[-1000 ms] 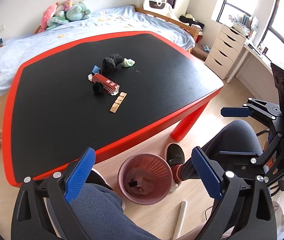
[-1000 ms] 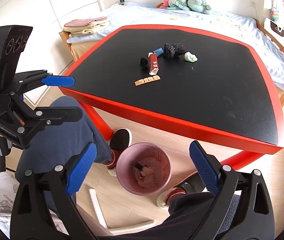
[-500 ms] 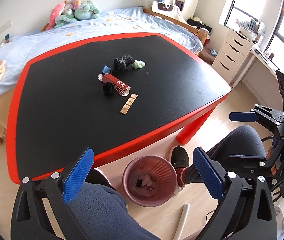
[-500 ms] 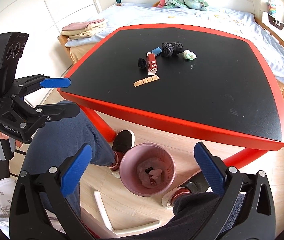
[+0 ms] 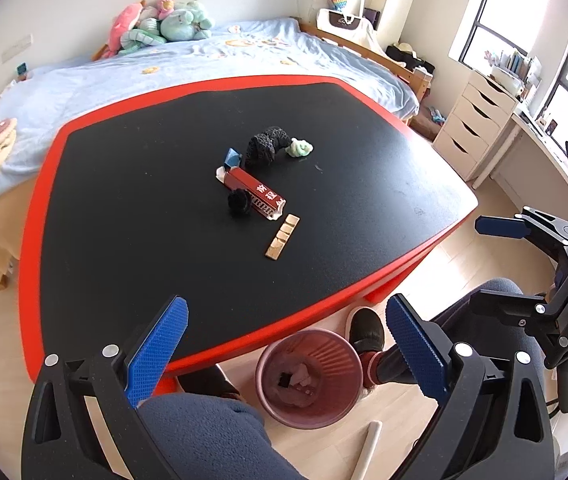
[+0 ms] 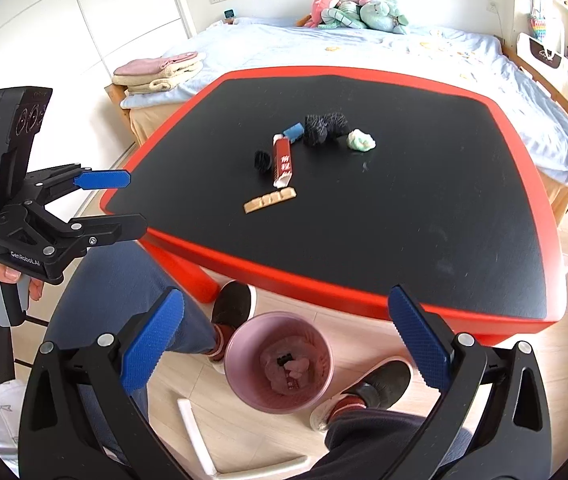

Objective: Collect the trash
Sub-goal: 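Grasp the green-white tissue ball with the right tool while the left tool grasps the black sock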

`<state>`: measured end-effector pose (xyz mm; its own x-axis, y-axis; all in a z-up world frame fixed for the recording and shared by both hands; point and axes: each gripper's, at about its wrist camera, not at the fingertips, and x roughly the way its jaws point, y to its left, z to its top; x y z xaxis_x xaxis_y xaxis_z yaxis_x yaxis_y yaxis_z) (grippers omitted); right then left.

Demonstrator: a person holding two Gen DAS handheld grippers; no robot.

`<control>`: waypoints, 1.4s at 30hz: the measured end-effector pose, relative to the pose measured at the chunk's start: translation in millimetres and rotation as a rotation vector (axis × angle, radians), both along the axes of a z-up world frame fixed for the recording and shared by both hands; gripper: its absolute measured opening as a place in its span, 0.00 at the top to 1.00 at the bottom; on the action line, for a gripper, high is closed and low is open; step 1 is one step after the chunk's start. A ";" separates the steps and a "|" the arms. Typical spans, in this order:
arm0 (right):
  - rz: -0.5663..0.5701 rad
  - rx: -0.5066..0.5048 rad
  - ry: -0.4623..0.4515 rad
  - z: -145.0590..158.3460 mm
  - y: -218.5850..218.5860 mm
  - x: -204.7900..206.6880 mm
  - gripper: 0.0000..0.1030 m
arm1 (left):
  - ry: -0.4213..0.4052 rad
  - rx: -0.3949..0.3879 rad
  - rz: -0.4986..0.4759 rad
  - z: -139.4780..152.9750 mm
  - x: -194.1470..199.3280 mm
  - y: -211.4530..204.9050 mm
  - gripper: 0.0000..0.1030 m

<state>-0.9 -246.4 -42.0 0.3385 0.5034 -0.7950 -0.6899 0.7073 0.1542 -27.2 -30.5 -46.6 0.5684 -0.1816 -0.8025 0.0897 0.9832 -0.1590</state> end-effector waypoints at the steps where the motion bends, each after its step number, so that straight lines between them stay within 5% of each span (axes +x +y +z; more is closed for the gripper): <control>1: -0.001 0.002 -0.005 2.1 1.1 4.8 0.03 | -0.002 -0.004 0.000 0.8 3.2 1.7 0.07; 14: -0.002 -0.031 -0.047 6.9 29.9 84.9 0.03 | 0.021 -0.010 0.008 -8.0 65.1 22.3 0.07; 35: 0.035 -0.101 -0.001 -63.7 88.4 193.8 0.03 | 0.112 -0.030 -0.028 -64.4 132.9 43.5 0.08; 39: 0.046 -0.094 -0.004 -72.3 96.7 203.6 0.03 | 0.122 -0.021 -0.044 -70.6 136.2 43.9 0.20; 42: 0.057 -0.101 -0.008 -77.3 103.1 209.0 0.17 | 0.129 -0.018 -0.045 -74.9 136.7 44.1 0.30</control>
